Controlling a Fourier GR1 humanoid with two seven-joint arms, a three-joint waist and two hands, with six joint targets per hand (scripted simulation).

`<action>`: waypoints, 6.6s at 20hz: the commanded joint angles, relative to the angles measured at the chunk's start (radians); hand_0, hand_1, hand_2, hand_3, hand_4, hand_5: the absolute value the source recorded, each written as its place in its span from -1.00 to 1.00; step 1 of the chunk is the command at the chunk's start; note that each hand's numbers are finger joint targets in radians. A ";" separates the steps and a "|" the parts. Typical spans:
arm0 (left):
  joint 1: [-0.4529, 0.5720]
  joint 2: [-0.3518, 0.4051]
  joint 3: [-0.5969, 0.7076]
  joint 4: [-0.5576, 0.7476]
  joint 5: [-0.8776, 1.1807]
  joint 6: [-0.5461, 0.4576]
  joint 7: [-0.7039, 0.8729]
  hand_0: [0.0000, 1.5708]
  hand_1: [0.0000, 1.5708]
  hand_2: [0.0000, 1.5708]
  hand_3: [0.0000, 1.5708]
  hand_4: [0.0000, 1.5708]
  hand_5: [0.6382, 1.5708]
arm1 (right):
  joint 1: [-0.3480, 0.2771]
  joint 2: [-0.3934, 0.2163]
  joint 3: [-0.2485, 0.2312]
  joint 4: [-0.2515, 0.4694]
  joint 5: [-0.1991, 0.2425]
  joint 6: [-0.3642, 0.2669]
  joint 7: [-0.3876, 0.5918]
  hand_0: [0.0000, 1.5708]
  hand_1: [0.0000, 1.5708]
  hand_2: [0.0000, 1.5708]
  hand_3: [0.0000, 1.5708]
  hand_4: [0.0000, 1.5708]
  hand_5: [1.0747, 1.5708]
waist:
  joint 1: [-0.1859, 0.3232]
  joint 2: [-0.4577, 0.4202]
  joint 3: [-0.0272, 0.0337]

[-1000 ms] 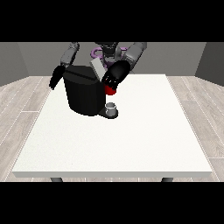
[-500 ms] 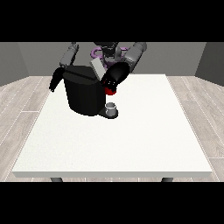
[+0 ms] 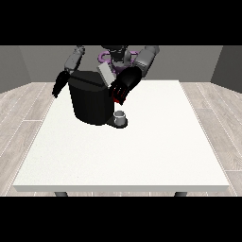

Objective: Insert the coffee pod into the coffee machine and close the lid

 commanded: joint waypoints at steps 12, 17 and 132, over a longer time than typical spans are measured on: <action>0.095 -0.080 -0.002 0.006 0.005 -0.016 0.027 -1.00 -1.00 -1.00 -0.92 -1.00 1.00 | 0.116 0.024 -0.016 0.055 -0.027 0.005 -0.043 -1.00 -1.00 -1.00 -1.00 -1.00 1.00 | 0.103 -0.172 -0.0002; 0.269 -0.181 -0.027 0.001 0.016 -0.001 0.016 -1.00 -1.00 -0.89 -1.00 -1.00 1.00 | 0.224 0.008 -0.019 0.055 -0.046 0.043 -0.037 -1.00 -1.00 -1.00 -1.00 -1.00 1.00 | 0.157 -0.314 -0.0009; 0.836 -0.471 -0.023 -0.862 0.847 -0.098 0.237 -1.00 -1.00 -1.00 -1.00 -0.73 1.00 | -0.717 -0.127 -0.039 0.343 -0.019 0.117 0.111 -1.00 -1.00 -1.00 -1.00 -0.93 1.00 | 0.835 -0.061 -0.0010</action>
